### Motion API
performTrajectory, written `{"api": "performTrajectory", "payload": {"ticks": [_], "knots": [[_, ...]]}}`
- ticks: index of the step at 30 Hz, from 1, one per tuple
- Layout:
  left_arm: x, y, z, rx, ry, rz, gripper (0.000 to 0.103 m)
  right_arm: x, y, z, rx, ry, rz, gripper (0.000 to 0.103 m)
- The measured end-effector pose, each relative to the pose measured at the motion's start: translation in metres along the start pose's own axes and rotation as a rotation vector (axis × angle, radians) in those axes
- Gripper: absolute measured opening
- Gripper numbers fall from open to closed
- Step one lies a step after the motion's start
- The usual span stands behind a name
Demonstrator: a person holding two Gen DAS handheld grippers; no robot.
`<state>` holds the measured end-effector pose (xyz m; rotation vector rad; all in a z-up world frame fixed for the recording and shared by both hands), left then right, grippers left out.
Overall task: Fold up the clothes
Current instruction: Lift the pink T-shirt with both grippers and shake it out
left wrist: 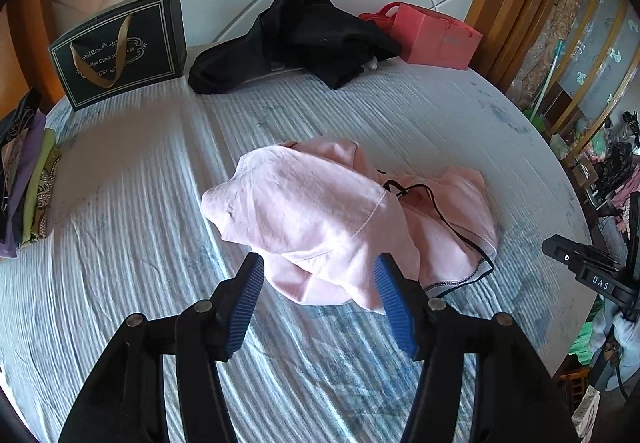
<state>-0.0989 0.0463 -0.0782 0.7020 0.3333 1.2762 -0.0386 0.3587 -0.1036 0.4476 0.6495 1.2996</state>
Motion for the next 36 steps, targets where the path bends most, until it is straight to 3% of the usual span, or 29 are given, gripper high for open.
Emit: {"api": "performTrajectory", "payload": {"ticks": [3,9,17,19,20,21,22,23,24,26,29,33,36], "knots": [[0.011,0.003,-0.012,-0.014,-0.013,-0.013,0.058,-0.004,-0.004,-0.016,-0.038,0.015,0.014,0.054],[0.030,-0.002,-0.041,-0.053,0.005,-0.074,0.058,-0.010,-0.004,-0.047,-0.097,0.037,0.042,0.059],[0.021,-0.007,-0.076,-0.110,0.046,-0.049,0.058,-0.022,-0.003,-0.094,-0.176,0.071,0.075,0.072],[0.018,-0.006,-0.081,-0.117,0.043,-0.037,0.038,-0.026,-0.003,-0.102,-0.185,0.053,0.105,0.072],[0.016,-0.005,-0.081,-0.120,0.032,-0.024,0.012,-0.028,-0.002,-0.105,-0.185,0.030,0.130,0.068],[0.014,-0.001,-0.078,-0.112,0.023,-0.013,0.009,-0.031,-0.002,-0.108,-0.184,0.007,0.156,0.061],[0.012,0.003,-0.072,-0.094,0.015,-0.004,0.008,-0.033,-0.001,-0.110,-0.184,-0.017,0.181,0.029],[0.010,0.008,-0.066,-0.076,0.007,0.004,0.007,-0.034,0.002,-0.110,-0.179,-0.017,0.186,0.017],[0.008,0.015,-0.057,-0.048,0.006,0.007,0.007,-0.035,0.007,-0.108,-0.174,-0.011,0.185,0.014],[0.002,0.033,-0.033,0.023,0.015,0.003,0.007,-0.040,0.023,-0.100,-0.132,-0.015,0.213,0.010],[-0.016,0.065,0.004,0.138,0.039,0.020,0.007,-0.063,0.069,-0.070,0.006,0.003,0.285,0.010],[-0.047,0.120,0.054,0.291,0.090,0.036,0.007,-0.114,0.152,-0.014,0.266,0.007,0.416,0.009],[-0.051,0.163,0.086,0.387,0.080,0.029,0.007,-0.148,0.210,0.038,0.469,-0.011,0.447,0.009]]}}
Point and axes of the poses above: each gripper's, at about its wrist camera, not at the fingertips, and z roughly against the way its jaws point, x to its right, y to its top, the point moved 3 cm from there along -z, roughly the way its jaws point, and after that the axes turned 9 degrees about x, right-handed, at the moved point
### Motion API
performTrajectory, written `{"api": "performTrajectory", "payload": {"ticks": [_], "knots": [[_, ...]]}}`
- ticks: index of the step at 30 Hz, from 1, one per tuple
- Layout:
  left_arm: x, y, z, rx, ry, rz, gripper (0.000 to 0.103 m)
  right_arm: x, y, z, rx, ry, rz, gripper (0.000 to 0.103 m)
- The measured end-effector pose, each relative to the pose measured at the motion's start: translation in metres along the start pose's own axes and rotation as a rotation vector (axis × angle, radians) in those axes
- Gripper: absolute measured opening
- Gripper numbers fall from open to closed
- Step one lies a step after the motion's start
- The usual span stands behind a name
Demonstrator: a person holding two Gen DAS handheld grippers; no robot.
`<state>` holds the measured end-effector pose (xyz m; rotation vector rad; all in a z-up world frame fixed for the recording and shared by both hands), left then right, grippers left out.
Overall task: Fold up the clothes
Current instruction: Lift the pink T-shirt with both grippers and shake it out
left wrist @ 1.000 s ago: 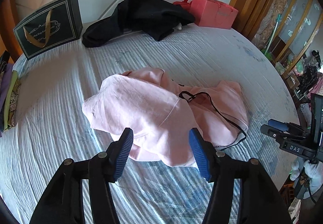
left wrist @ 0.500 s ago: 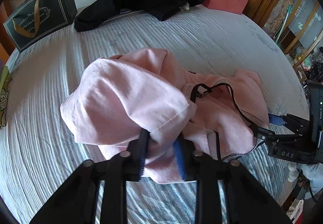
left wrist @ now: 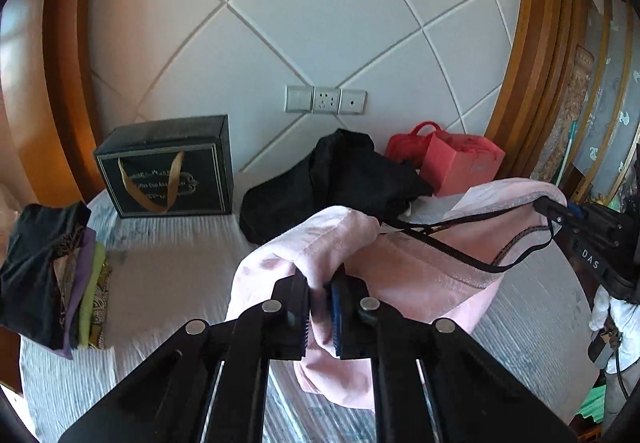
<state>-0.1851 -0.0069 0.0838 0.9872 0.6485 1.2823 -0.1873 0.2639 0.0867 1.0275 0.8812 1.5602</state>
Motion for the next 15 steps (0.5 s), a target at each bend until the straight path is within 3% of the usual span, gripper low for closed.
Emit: {"api": "performTrajectory", "payload": {"ticks": [3,7,11,13,15], "knots": [[0.008,0.049,0.011,0.093,-0.038,-0.002,0.007,0.012,0.067,0.032,0.167,-0.060,-0.022,0.009],[0.046,0.098,0.015,0.176,-0.158,-0.021,0.007,0.042,0.111,0.097,0.308,-0.172,-0.047,0.009],[0.092,0.125,0.016,0.224,-0.279,-0.060,0.008,0.063,0.107,0.164,0.356,-0.282,-0.039,0.009],[0.110,0.122,0.013,0.218,-0.313,-0.089,0.009,0.064,0.092,0.187,0.326,-0.301,-0.046,0.009],[0.117,0.110,0.005,0.190,-0.332,-0.110,0.010,0.056,0.066,0.191,0.239,-0.263,-0.051,0.009]]}}
Point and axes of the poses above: each gripper's, at about its wrist camera, not at the fingertips, and z roughly against the way its jaws point, x to its right, y to its top, the point moved 3 cm from there along -z, roughly the way its jaws point, and after that the axes turned 9 degrees about x, right-handed, at the moved point
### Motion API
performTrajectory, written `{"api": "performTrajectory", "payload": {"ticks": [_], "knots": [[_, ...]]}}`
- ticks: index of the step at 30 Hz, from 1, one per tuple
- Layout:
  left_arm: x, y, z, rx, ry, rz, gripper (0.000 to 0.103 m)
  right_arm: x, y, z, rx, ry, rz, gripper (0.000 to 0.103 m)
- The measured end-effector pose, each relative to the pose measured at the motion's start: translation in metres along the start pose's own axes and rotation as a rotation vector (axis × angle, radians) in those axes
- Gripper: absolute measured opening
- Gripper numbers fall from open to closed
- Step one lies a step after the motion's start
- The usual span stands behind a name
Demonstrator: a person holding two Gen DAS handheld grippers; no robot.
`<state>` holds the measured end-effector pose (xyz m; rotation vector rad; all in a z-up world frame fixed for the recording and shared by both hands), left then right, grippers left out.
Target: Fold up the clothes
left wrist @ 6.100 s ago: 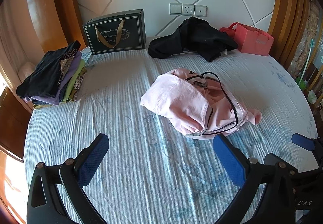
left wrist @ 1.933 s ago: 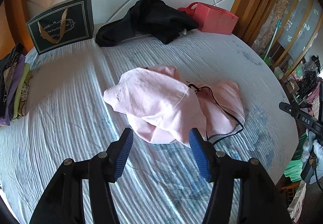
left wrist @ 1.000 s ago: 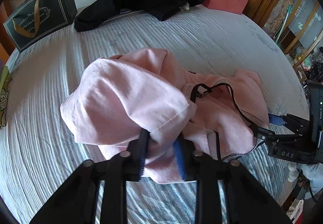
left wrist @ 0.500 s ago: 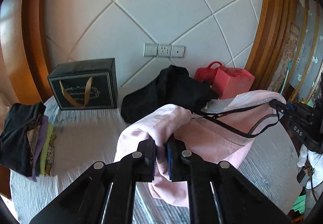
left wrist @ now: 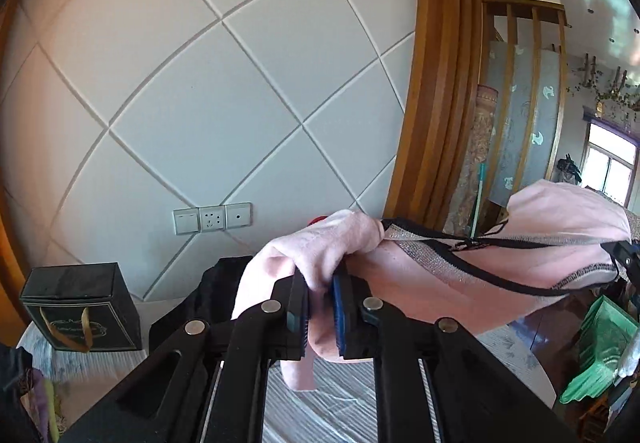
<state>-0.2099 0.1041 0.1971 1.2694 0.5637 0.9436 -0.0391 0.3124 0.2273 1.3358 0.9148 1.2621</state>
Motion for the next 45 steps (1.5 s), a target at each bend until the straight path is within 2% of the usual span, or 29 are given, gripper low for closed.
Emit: {"api": "performTrajectory", "payload": {"ticks": [3,5,6,8,10,12,14,16,17,18,20,21,23,25,27,30,34,37,42,45], "knots": [[-0.014,-0.037,-0.015,-0.085,0.010,-0.002,0.011,-0.010,-0.040,0.014,-0.151,0.073,-0.010,0.009],[-0.031,-0.074,-0.027,-0.175,0.056,-0.009,0.011,-0.023,-0.079,0.018,-0.282,0.161,-0.047,0.015],[-0.043,-0.094,-0.033,-0.221,0.097,-0.018,0.011,-0.029,-0.099,0.017,-0.341,0.196,-0.081,0.019],[-0.073,-0.136,-0.043,-0.319,0.209,-0.045,0.011,-0.042,-0.139,0.012,-0.451,0.253,-0.150,0.042],[-0.103,-0.181,-0.050,-0.435,0.317,-0.060,0.011,-0.052,-0.176,0.007,-0.551,0.296,-0.209,0.046],[-0.132,-0.226,-0.053,-0.557,0.387,-0.061,0.011,-0.058,-0.207,0.003,-0.625,0.282,-0.233,0.046],[-0.150,-0.260,-0.044,-0.646,0.415,-0.038,0.012,-0.055,-0.230,-0.003,-0.678,0.246,-0.238,0.046],[-0.158,-0.275,-0.030,-0.659,0.416,-0.024,0.018,-0.047,-0.249,-0.008,-0.716,0.211,-0.235,0.046],[-0.158,-0.278,-0.023,-0.657,0.412,-0.016,0.026,-0.043,-0.254,-0.011,-0.726,0.197,-0.231,0.046],[-0.156,-0.279,-0.015,-0.651,0.405,-0.005,0.044,-0.039,-0.259,-0.014,-0.734,0.185,-0.227,0.046],[-0.151,-0.278,-0.001,-0.635,0.393,0.020,0.064,-0.029,-0.268,-0.019,-0.748,0.163,-0.223,0.046],[-0.147,-0.272,0.005,-0.621,0.388,0.037,0.070,-0.023,-0.273,-0.024,-0.751,0.157,-0.221,0.046],[-0.134,-0.267,0.019,-0.597,0.364,0.069,0.070,-0.012,-0.283,-0.038,-0.759,0.148,-0.213,0.046],[-0.109,-0.273,0.028,-0.595,0.300,0.073,0.070,-0.001,-0.296,-0.054,-0.773,0.151,-0.213,0.046],[-0.078,-0.282,0.032,-0.599,0.257,0.052,0.071,0.013,-0.313,-0.067,-0.785,0.154,-0.203,0.046],[-0.035,-0.305,0.030,-0.615,0.230,0.079,0.071,0.034,-0.338,-0.086,-0.805,0.168,-0.183,0.046],[0.009,-0.337,0.013,-0.646,0.238,0.138,0.071,0.066,-0.362,-0.108,-0.806,0.201,-0.143,0.046],[0.029,-0.357,0.003,-0.669,0.273,0.165,0.070,0.091,-0.377,-0.125,-0.808,0.247,-0.139,0.046],[0.036,-0.378,-0.011,-0.689,0.372,0.184,0.071,0.116,-0.401,-0.142,-0.859,0.313,-0.124,0.048],[0.034,-0.385,-0.021,-0.706,0.392,0.204,0.070,0.117,-0.410,-0.146,-0.870,0.350,-0.105,0.055]]}}
Point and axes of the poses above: each gripper's, at about its wrist camera, not at the fingertips, and z roughly against the way its jaws point, x to its right, y to its top, the point moved 3 cm from there along -z, roughly the way its jaws point, and after that the axes turned 9 degrees about x, right-handed, at the moved point
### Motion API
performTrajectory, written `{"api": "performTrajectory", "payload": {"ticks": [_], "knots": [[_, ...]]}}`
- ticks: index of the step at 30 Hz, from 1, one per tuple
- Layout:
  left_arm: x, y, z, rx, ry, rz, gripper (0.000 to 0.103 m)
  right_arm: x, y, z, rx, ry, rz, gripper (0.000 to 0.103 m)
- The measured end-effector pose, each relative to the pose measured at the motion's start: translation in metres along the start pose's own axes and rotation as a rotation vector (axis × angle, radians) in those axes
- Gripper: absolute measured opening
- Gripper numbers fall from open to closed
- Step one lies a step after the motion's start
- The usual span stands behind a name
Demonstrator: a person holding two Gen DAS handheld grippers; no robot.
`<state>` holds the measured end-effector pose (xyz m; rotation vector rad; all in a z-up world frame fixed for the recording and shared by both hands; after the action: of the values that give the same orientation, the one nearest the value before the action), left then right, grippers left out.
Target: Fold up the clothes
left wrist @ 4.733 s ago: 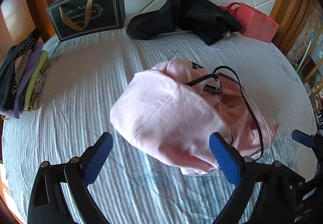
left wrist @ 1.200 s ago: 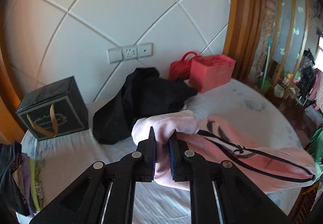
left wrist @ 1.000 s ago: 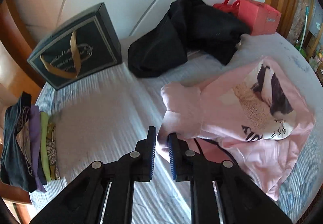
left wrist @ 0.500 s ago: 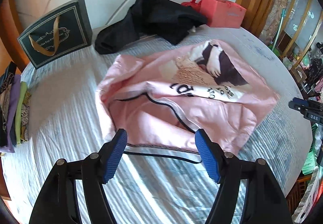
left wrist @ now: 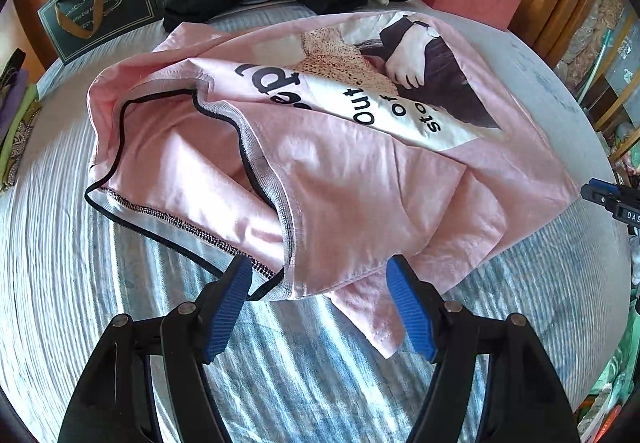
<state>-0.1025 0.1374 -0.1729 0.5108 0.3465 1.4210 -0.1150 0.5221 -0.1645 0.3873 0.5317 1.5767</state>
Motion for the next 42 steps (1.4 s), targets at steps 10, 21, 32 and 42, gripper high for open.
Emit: {"api": "performTrajectory", "payload": {"ticks": [10,21,32,42], "knots": [[-0.028,-0.006,0.038,0.056,0.056,0.066,0.007,-0.050,0.004,-0.024,-0.026,-0.009,0.182,0.003],[-0.167,-0.070,0.103,0.064,0.281,0.338,0.011,-0.015,0.014,0.035,0.052,-0.016,0.057,0.001],[-0.110,-0.103,0.108,0.097,0.138,0.345,0.056,-0.023,-0.008,0.024,0.034,0.066,0.107,0.032],[-0.004,-0.105,0.065,0.022,0.054,0.159,0.070,-0.048,-0.031,0.015,0.013,0.115,0.212,0.059]]}}
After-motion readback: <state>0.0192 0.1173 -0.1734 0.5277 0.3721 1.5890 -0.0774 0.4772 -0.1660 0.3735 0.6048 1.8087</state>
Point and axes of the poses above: each gripper's, at about its wrist camera, not at the fingertips, and z roughly against the way its jaws point, x to its right, y to its top, the point moved 3 cm from there along -z, roughly the way its jaws point, and after that the axes turned 9 degrees about x, right-handed, at the moved point
